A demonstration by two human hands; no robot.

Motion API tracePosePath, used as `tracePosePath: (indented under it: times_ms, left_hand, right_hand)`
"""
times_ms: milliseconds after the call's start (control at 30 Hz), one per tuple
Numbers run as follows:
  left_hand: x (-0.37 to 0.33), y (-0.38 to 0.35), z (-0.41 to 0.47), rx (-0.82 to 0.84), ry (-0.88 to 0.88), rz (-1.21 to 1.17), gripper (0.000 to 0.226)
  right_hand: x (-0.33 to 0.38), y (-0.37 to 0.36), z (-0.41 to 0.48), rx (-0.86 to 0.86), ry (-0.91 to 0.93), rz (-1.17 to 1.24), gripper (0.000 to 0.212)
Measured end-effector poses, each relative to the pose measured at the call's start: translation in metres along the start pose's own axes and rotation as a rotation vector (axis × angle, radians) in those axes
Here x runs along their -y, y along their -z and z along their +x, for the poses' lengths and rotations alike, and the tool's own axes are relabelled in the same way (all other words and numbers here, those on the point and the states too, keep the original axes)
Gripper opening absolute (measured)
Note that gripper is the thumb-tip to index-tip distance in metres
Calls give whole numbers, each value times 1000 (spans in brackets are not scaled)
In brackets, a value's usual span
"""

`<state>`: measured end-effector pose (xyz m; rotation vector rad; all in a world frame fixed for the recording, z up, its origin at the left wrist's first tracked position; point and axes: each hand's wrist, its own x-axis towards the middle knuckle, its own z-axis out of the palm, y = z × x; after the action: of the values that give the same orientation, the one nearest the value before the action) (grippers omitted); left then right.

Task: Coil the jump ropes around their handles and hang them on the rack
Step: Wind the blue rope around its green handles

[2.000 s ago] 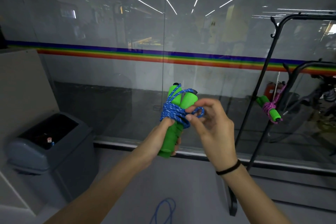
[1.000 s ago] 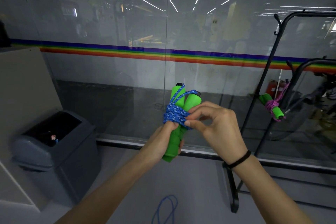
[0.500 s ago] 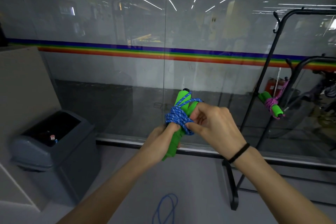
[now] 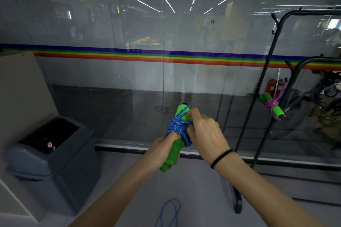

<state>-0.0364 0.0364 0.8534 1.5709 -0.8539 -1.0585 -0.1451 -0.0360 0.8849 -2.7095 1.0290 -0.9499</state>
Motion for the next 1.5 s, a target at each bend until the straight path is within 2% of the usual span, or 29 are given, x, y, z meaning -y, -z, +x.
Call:
tracePosePath:
  times_ms: [100,200,333,433,567,700,967,1100,1333,1433,1500]
  left_hand:
    - [1,10,3,44,-22,68,31]
    - [1,20,4,62,-73,138,25]
    - [1,25,4,37,-140,218,16]
    - [3,23,4,4,-192,277,17]
    - [7,22,4,64,-144,289,19]
    - [11,21,3,109,-105,290,21]
    - [13,22,3,157,-67,172,21]
    - [15,24,4,141,-52,149,26]
    - [9,12,0,107,-18,-1,25]
    - [9,14,1,76,-42,-20,25]
    - [13,16,5,23,-68,18,25]
  right_hand:
    - [-1,2,-2,15,-12,78,16]
    - [-4,13,-1,132,-60,211,7]
    - [-9,17,3,237,-121,337,12]
    - [-12,14,2,240,-86,316,15]
    - [-12,13,1,323,39,172,21]
    - [-17,12,2,380,-2,207,29]
    - [-16,10,-1,362,12,211,25]
    - [-19,10,-2,372,34,209,13]
    - [-11,-6,-3,152,25,22,16]
    - [-8,-13,-4,125,-45,131,15]
    - [-9,-13,-3,191,-124,347,16]
